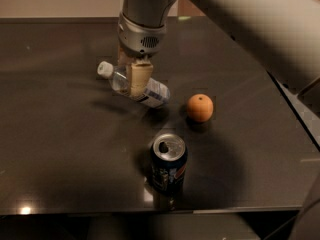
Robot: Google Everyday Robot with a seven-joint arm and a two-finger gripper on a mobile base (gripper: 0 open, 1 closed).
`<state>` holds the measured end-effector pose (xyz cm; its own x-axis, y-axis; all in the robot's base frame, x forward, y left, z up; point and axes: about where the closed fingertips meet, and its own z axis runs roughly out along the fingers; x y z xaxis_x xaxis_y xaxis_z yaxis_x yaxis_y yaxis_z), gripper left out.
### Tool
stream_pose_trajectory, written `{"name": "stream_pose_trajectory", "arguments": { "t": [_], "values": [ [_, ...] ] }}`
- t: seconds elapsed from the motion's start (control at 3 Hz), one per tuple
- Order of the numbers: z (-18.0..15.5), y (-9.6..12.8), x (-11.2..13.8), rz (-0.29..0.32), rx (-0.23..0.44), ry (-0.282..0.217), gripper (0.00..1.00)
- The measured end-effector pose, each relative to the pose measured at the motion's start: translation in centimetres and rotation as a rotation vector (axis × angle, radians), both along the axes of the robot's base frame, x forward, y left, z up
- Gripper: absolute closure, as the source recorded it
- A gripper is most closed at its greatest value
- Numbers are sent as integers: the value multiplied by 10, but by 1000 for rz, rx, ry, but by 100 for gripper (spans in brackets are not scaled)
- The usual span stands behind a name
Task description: Knock blue plastic bottle over
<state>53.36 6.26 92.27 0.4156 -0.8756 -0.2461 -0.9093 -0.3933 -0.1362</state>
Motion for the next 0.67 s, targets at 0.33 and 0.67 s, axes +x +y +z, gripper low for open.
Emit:
{"name": "stream_pose_trajectory", "arguments": {
  "t": [0.33,0.67],
  "values": [
    [-14,1,-3,69,-64,2,100],
    [-24,3,-5,134,-122,-8,82]
  ]
}}
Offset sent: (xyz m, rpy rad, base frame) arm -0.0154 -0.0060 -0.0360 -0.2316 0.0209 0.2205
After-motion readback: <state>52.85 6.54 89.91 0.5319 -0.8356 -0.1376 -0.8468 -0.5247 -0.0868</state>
